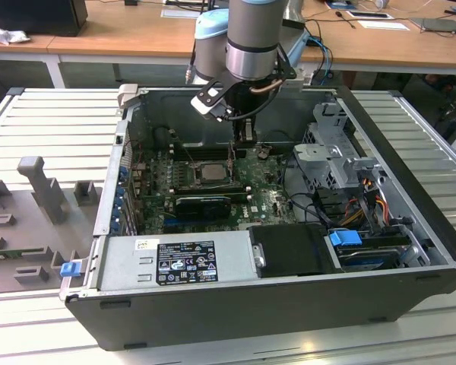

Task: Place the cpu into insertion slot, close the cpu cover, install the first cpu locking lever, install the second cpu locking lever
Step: 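Close the cpu cover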

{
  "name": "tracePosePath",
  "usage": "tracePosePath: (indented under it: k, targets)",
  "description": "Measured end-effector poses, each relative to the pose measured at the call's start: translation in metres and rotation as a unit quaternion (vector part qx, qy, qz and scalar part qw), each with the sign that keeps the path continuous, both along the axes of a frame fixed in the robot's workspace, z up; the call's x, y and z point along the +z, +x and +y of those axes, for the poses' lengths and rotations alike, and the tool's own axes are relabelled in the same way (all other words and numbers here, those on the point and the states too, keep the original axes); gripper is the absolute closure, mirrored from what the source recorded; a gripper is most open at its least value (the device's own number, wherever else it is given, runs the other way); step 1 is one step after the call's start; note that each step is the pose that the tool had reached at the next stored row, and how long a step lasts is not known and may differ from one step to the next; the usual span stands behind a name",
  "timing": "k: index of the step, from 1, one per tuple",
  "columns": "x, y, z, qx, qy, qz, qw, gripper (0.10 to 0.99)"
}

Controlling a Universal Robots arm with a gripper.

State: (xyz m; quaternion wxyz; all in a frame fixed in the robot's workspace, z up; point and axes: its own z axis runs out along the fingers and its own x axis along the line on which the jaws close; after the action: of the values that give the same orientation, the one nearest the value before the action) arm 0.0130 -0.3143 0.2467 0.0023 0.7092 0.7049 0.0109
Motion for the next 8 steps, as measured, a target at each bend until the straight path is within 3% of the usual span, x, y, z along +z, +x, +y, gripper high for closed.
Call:
tracePosePath:
  k: [8]
  targets:
    - [-0.0001,-0.0061,0.0,0.0,0.0001,0.0,1.0,0.98]
